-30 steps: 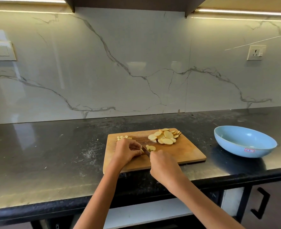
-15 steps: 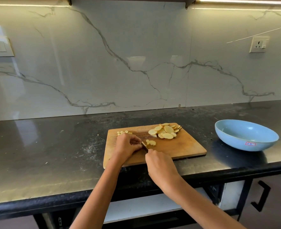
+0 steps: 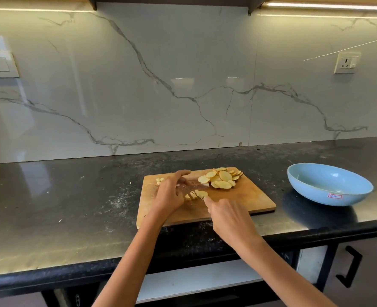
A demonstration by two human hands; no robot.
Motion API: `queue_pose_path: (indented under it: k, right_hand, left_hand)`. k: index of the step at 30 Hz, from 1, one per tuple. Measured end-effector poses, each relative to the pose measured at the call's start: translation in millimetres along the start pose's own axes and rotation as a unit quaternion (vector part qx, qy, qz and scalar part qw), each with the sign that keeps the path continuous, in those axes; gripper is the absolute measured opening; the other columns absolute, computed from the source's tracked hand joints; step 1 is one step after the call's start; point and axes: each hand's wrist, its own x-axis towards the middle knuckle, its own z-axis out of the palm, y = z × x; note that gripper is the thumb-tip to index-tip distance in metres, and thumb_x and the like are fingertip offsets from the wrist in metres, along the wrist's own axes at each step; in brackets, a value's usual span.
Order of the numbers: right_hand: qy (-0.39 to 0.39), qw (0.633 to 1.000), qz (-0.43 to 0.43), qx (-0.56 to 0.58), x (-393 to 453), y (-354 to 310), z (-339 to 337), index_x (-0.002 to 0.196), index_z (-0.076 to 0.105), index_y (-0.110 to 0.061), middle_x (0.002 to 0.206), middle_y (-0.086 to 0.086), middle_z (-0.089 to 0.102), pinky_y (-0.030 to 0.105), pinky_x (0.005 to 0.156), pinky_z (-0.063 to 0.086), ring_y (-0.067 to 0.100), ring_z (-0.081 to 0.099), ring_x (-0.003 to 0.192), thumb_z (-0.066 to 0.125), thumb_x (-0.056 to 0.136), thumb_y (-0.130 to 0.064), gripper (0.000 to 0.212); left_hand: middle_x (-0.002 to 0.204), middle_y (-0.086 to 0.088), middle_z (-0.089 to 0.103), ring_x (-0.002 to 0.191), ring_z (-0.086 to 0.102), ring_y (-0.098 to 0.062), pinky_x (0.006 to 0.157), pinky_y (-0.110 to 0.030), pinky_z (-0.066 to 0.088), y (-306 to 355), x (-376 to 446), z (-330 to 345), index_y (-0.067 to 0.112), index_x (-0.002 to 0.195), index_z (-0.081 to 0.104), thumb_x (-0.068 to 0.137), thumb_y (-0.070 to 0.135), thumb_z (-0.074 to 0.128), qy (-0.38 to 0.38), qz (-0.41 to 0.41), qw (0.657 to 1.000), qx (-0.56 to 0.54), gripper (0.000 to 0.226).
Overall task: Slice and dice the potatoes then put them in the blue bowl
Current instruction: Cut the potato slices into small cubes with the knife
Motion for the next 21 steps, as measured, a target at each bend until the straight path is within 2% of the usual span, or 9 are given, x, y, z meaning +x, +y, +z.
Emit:
queue_pose_path:
  k: [3, 5, 7, 8, 12, 15, 17, 19, 21]
  right_hand:
    - [0.005, 1.0, -0.01, -0.022, -1, 4, -3, 0.141, 0.035, -0.014, 0.068, -0.001, 0.039, 0.021, 0.044, 0.02, 0.013, 0.04, 0.056, 0.038, 0.101, -0.009, 0.041]
    - [0.009, 0.999, -0.012, -0.031, -1, 4, -4, 0.141, 0.035, -0.014, 0.063, -0.002, 0.029, 0.022, 0.044, 0.017, 0.009, 0.029, 0.05, 0.036, 0.101, -0.009, 0.04]
    - [0.01, 0.999, -0.01, -0.035, -1, 3, -2, 0.141, 0.036, -0.014, 0.064, -0.002, 0.029, 0.023, 0.044, 0.016, 0.008, 0.025, 0.05, 0.036, 0.102, -0.01, 0.04]
    - [0.012, 0.999, -0.007, -0.034, -1, 3, -2, 0.141, 0.036, -0.014, 0.067, 0.0, 0.033, 0.023, 0.044, 0.016, 0.007, 0.025, 0.05, 0.035, 0.102, -0.01, 0.04]
    - [0.022, 0.999, -0.004, -0.024, -2, 4, -1, 0.145, 0.03, -0.016, 0.079, 0.002, 0.044, 0.022, 0.044, 0.017, 0.007, 0.026, 0.05, 0.035, 0.101, -0.008, 0.045]
    - [0.027, 0.999, -0.014, -0.025, -3, 3, -2, 0.147, 0.027, -0.017, 0.081, 0.002, 0.044, 0.022, 0.044, 0.017, 0.012, 0.036, 0.056, 0.036, 0.102, -0.01, 0.047]
    - [0.031, 0.999, -0.018, -0.025, -3, 4, -2, 0.144, 0.032, -0.016, 0.08, 0.001, 0.044, 0.021, 0.044, 0.016, 0.012, 0.037, 0.058, 0.036, 0.102, -0.011, 0.043]
    - [0.034, 0.999, -0.017, -0.023, -2, 7, -2, 0.14, 0.038, -0.016, 0.078, 0.001, 0.044, 0.021, 0.044, 0.018, 0.013, 0.04, 0.059, 0.037, 0.101, -0.011, 0.039]
    - [0.041, 0.999, -0.014, -0.016, 0, 11, 1, 0.137, 0.042, -0.017, 0.077, 0.0, 0.047, 0.02, 0.045, 0.023, 0.014, 0.047, 0.064, 0.039, 0.1, -0.011, 0.038]
  left_hand:
    - [0.089, 0.018, 0.061, 0.103, 0.052, -0.014, 0.086, -0.016, 0.038, 2, -1, 1, 0.022, 0.129, 0.049, 0.075, -0.015, 0.052, -0.025, 0.048, 0.998, 0.034, 0.066]
    - [0.09, 0.018, 0.06, 0.106, 0.048, -0.016, 0.098, -0.03, 0.035, 4, -2, 1, 0.024, 0.131, 0.047, 0.071, -0.018, 0.046, -0.051, 0.064, 0.995, 0.063, 0.073]
    - [0.091, 0.02, 0.058, 0.109, 0.045, -0.016, 0.105, -0.046, 0.029, 5, -3, 1, 0.027, 0.132, 0.044, 0.069, -0.019, 0.042, -0.061, 0.071, 0.991, 0.09, 0.079]
    - [0.091, 0.023, 0.058, 0.109, 0.044, -0.015, 0.105, -0.048, 0.028, 5, -3, 1, 0.029, 0.132, 0.044, 0.068, -0.02, 0.042, -0.056, 0.075, 0.991, 0.091, 0.081]
    - [0.085, 0.027, 0.058, 0.103, 0.046, -0.011, 0.104, -0.047, 0.03, 12, -6, 1, 0.04, 0.127, 0.038, 0.065, -0.021, 0.041, -0.052, 0.102, 0.992, 0.051, 0.086]
    - [0.101, 0.022, 0.061, 0.114, 0.04, -0.013, 0.112, -0.053, 0.015, 18, -7, 3, 0.035, 0.139, 0.03, 0.069, -0.019, 0.039, -0.091, 0.088, 0.986, 0.109, 0.088]
    - [0.115, 0.018, 0.06, 0.125, 0.033, -0.014, 0.114, -0.055, 0.006, 16, -6, 4, 0.029, 0.145, 0.022, 0.074, -0.016, 0.041, -0.075, 0.051, 0.986, 0.142, 0.086]
    - [0.119, 0.015, 0.059, 0.124, 0.035, -0.015, 0.113, -0.054, 0.012, 10, -4, 6, 0.025, 0.146, 0.022, 0.076, -0.013, 0.045, -0.021, 0.039, 0.99, 0.134, 0.082]
    - [0.116, 0.008, 0.062, 0.115, 0.043, -0.019, 0.105, -0.045, 0.031, 4, -2, 7, 0.018, 0.143, 0.031, 0.074, -0.015, 0.044, 0.052, 0.043, 0.992, 0.107, 0.077]
